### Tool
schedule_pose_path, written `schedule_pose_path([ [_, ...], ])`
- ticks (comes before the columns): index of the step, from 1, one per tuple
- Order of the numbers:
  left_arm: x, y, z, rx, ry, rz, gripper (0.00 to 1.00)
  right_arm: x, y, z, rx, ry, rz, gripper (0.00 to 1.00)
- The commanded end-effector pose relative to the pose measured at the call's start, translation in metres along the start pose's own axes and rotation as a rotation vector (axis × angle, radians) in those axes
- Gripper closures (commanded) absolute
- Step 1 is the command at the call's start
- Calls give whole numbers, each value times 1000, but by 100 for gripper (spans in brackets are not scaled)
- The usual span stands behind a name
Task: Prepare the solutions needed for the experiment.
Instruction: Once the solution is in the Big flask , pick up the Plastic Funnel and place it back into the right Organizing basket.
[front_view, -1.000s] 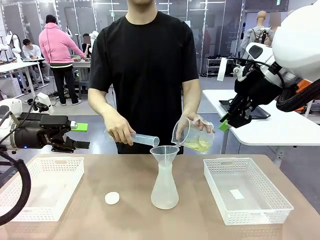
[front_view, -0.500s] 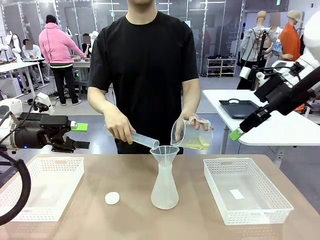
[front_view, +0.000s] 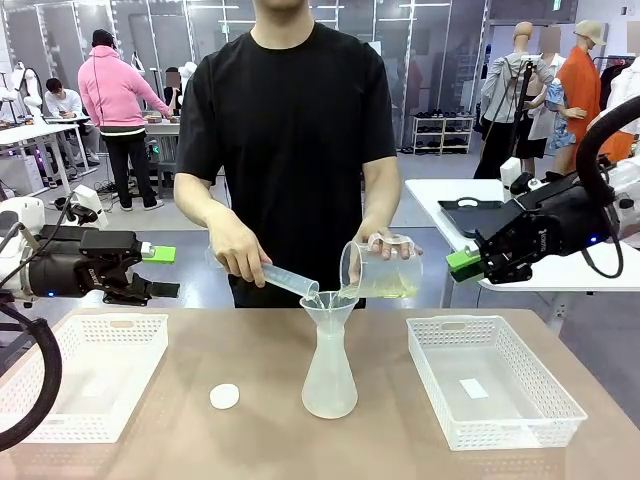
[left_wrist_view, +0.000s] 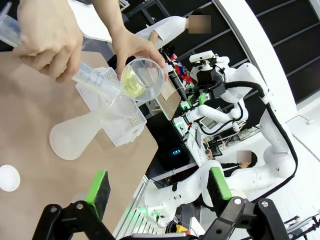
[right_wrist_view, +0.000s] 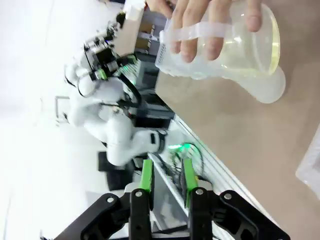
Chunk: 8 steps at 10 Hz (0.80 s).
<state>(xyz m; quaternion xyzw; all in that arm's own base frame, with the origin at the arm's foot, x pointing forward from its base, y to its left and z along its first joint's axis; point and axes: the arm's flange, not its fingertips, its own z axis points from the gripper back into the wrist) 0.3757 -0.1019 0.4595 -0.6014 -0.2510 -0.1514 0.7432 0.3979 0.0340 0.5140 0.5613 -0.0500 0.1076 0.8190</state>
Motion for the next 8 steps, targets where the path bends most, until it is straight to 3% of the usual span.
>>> schedule_pose_path([
  [1,-1,-3,0,1,13,6,0,-2,0,-3,13,-92,-110,69],
  [5,-1,-3,0,1,13,6,0,-8,-10,-3,-7,-138,-112,69],
  [8,-1,-3,0,1,13,6,0,-2,-15,5,-1,-105,-111,69],
])
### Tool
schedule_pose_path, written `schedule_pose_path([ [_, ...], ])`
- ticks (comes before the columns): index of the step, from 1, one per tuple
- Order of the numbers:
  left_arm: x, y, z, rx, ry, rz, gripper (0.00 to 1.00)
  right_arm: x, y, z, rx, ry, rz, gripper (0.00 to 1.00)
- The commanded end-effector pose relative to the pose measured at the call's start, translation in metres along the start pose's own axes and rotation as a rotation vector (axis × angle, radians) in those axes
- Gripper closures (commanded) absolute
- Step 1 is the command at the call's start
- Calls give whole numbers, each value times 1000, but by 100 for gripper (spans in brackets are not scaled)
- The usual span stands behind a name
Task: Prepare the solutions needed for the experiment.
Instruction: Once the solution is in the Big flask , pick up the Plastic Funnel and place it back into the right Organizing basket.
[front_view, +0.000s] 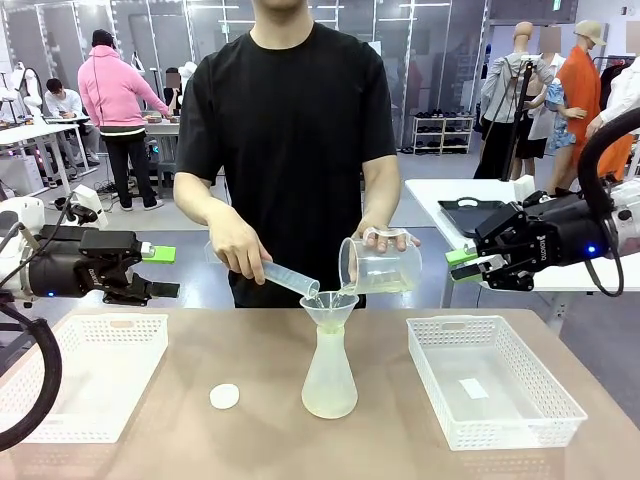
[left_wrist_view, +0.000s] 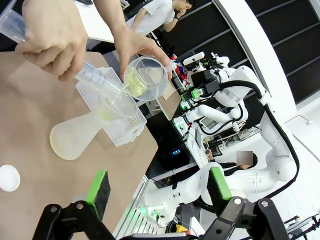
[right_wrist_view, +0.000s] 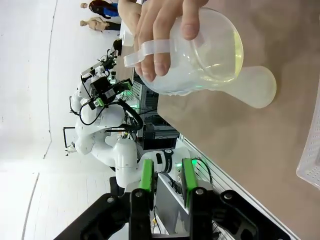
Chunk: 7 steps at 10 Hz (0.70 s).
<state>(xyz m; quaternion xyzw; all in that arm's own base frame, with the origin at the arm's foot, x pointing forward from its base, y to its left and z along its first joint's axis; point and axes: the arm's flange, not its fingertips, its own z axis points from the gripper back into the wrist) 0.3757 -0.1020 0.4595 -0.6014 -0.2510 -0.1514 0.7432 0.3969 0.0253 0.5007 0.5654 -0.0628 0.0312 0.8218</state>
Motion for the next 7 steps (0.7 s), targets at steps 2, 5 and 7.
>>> schedule_pose_path([
  [2,-1,-3,0,1,13,6,0,2,0,1,6,3,1,69],
  [5,-1,-3,0,1,13,6,0,2,0,1,6,3,1,69],
  [7,-1,-3,0,1,13,6,0,2,0,1,6,3,1,69],
])
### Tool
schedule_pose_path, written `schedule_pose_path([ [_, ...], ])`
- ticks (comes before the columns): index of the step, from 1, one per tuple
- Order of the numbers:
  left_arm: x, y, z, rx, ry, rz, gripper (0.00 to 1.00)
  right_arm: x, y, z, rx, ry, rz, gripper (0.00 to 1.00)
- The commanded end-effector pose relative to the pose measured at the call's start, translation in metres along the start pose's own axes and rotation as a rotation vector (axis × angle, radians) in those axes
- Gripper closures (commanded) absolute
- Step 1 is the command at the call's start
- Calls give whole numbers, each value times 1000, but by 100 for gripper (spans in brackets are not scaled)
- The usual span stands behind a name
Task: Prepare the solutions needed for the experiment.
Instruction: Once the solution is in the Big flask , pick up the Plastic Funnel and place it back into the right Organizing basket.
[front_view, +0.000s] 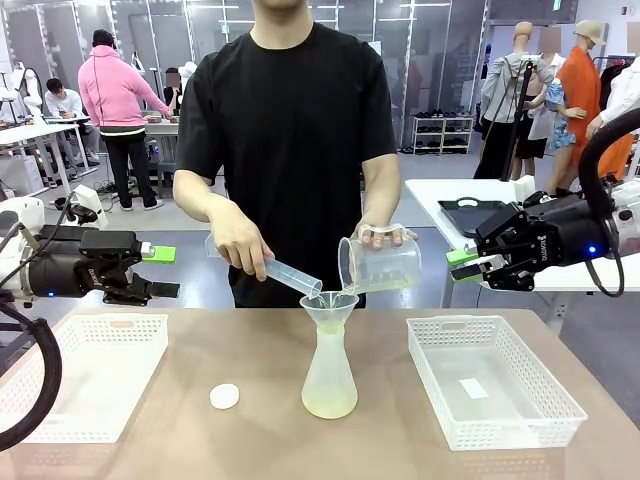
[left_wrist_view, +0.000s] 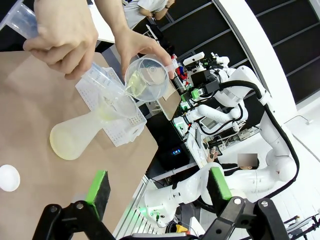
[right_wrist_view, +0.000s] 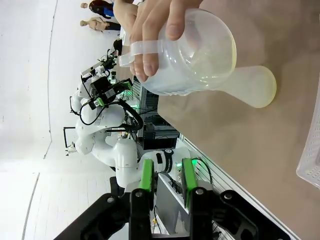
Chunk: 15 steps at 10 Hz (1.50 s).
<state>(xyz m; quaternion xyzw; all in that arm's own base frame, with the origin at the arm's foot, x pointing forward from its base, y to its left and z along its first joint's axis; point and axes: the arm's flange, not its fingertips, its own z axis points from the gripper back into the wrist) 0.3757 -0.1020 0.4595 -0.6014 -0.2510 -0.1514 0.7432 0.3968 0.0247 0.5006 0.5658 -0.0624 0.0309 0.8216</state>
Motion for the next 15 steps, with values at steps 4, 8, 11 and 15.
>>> schedule_pose_path([
  [4,-1,-3,0,1,13,6,0,2,-3,0,17,-20,-24,49],
  [8,-1,-3,0,1,13,6,0,4,-5,-3,43,-5,-48,25],
  [11,-1,-3,0,1,13,6,0,2,-7,0,16,-5,-22,5],
  [15,-1,-3,0,1,13,6,0,2,-7,0,16,-5,-22,5],
])
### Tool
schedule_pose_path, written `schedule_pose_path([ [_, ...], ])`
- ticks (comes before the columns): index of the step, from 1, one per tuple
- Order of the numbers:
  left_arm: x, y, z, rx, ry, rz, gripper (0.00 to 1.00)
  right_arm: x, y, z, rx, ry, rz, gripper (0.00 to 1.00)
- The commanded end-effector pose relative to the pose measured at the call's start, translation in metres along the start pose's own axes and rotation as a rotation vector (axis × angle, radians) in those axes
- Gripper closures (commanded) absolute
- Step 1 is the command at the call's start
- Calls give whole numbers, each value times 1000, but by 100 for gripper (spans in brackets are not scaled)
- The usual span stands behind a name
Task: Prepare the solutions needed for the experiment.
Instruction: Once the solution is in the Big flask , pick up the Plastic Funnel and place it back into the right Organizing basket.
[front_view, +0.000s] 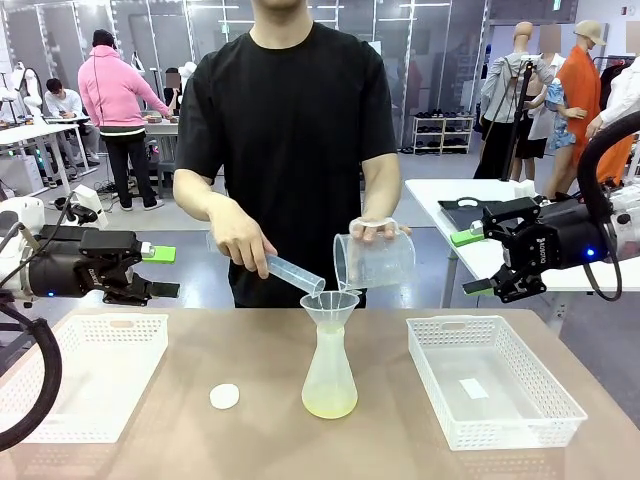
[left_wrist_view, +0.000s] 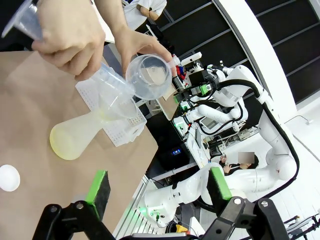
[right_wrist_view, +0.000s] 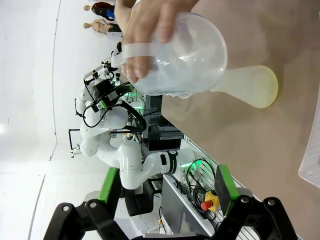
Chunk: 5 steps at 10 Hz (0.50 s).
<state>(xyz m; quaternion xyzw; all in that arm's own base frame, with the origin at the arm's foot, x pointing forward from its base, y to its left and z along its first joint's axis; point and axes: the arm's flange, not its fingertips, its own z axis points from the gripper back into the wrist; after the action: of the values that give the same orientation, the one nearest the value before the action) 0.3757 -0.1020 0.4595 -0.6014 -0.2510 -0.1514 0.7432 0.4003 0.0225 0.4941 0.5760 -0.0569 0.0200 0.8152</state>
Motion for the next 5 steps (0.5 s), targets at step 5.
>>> schedule_pose_path([
  [5,-1,-3,0,1,13,6,0,0,1,0,-7,0,3,5],
])
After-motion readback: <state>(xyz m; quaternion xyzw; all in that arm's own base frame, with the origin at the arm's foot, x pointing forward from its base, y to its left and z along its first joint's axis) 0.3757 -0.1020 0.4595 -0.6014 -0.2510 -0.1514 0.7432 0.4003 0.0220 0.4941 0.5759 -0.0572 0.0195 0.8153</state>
